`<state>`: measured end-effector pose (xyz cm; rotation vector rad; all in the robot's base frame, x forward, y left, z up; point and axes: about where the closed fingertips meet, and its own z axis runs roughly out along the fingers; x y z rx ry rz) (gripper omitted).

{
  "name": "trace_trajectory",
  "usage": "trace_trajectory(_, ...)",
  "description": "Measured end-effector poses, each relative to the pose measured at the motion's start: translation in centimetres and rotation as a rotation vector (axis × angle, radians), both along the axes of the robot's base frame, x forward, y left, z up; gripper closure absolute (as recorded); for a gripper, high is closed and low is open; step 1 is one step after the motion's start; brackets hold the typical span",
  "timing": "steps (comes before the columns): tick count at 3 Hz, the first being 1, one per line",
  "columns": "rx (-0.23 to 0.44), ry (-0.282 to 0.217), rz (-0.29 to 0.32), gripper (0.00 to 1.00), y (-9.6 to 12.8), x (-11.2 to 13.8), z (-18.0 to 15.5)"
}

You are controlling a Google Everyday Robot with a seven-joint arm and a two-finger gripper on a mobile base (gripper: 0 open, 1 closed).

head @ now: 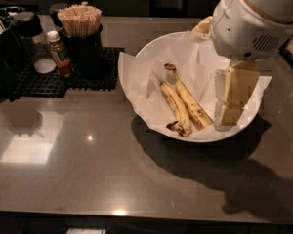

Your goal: Pick banana from white bowl

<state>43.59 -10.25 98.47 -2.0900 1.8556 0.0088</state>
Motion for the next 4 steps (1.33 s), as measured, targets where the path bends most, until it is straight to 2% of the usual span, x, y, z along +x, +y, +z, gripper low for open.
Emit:
trace_trajectory(1,0.004,0.001,0.033,0.00,1.5,1.7,0.2)
trace_trajectory(2,-0.048,0.017,-0.036,0.00,1.5,4.4,0.3)
trace_trajectory(3,-0.159,-0.007,-0.187,0.00,1.7,6.9,-0.1)
trace_trajectory(4,-0.178,-0.069,-0.291,0.00,0.7,8.4,0.6)
